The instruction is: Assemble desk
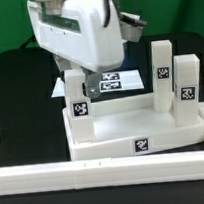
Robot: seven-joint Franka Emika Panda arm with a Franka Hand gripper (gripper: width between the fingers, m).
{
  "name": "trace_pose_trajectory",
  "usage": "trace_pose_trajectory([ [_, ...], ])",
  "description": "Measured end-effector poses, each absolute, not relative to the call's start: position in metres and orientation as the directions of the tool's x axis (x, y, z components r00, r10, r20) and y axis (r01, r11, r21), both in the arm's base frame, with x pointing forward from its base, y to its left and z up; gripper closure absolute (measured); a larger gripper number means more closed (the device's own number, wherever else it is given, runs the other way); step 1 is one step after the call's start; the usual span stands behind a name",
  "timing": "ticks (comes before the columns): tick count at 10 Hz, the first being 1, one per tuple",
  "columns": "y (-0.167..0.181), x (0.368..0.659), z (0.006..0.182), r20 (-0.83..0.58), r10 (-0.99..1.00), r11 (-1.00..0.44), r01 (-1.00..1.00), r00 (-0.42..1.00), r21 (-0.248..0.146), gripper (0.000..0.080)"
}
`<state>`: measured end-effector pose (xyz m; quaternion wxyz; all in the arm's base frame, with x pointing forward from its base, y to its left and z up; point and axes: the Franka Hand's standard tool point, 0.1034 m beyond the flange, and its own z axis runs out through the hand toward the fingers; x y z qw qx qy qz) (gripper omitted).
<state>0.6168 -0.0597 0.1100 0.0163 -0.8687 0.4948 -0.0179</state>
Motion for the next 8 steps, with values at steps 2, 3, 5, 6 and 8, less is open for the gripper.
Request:
trace_pose_trajectory([
  [2, -0.058, 0.6167, 0.1093, 0.026, -0.748, -0.664, -0.747, 0.664, -0.038, 0.0151],
  [3, -0.0567, 0.6164, 0.1086, 0.032, -0.686, -0.728, -0.685, 0.727, -0.032, 0.0151],
  [5, -0.0572, 0.6164, 0.1088, 0.038, -0.532, -0.847, -0.531, 0.846, -0.025, 0.0151],
  [6, -0.0571, 0.6165, 0.109, 0.04, -0.468, -0.884, -0.468, 0.883, -0.02, 0.0151],
  [8, -0.0586, 0.6163, 0.1094, 0.042, -0.346, -0.938, -0.346, 0.937, -0.009, 0.0151],
])
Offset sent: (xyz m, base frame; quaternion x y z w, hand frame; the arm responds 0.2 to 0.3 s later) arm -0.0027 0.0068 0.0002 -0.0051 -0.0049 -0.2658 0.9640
